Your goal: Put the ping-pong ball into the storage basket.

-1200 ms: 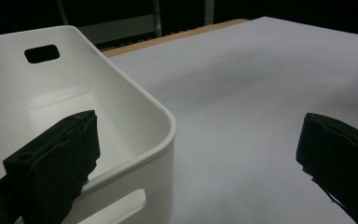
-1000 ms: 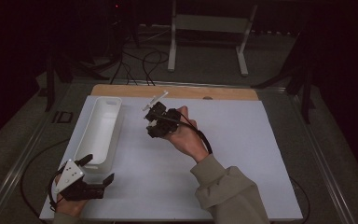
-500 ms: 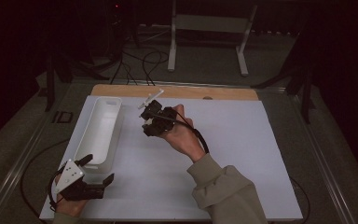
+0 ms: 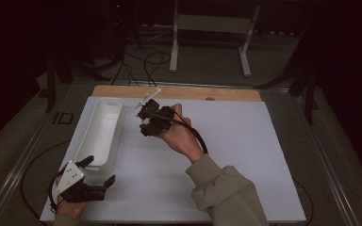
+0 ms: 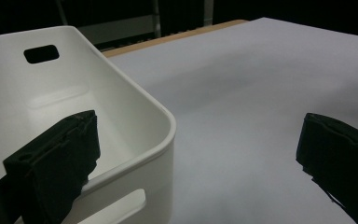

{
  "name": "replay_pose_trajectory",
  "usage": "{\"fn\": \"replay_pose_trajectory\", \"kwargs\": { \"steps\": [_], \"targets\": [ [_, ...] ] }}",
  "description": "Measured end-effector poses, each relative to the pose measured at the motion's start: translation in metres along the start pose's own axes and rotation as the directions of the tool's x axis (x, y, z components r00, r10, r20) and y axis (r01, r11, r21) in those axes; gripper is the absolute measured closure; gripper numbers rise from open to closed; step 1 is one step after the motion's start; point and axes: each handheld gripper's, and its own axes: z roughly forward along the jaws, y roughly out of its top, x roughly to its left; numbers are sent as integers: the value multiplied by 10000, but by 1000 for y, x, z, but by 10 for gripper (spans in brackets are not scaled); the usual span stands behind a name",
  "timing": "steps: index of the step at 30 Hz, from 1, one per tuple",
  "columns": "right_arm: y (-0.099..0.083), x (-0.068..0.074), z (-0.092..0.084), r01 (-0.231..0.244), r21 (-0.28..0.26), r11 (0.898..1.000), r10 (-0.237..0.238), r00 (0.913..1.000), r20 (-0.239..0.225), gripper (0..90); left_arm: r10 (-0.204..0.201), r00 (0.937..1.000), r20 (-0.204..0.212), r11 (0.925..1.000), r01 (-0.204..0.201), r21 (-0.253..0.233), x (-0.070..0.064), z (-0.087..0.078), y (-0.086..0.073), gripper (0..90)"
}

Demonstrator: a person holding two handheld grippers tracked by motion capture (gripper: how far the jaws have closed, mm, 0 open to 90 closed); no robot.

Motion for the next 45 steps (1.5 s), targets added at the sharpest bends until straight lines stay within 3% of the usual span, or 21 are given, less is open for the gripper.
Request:
{"fn": "replay_pose_trajectory", "kwargs": {
  "steps": [45],
  "targets": [
    [23, 9, -3, 82, -442, 9990, -80, 10000, 44, 504, -33, 10000, 57, 10000, 34, -45, 1, -1, 0, 1]
  ]
}}
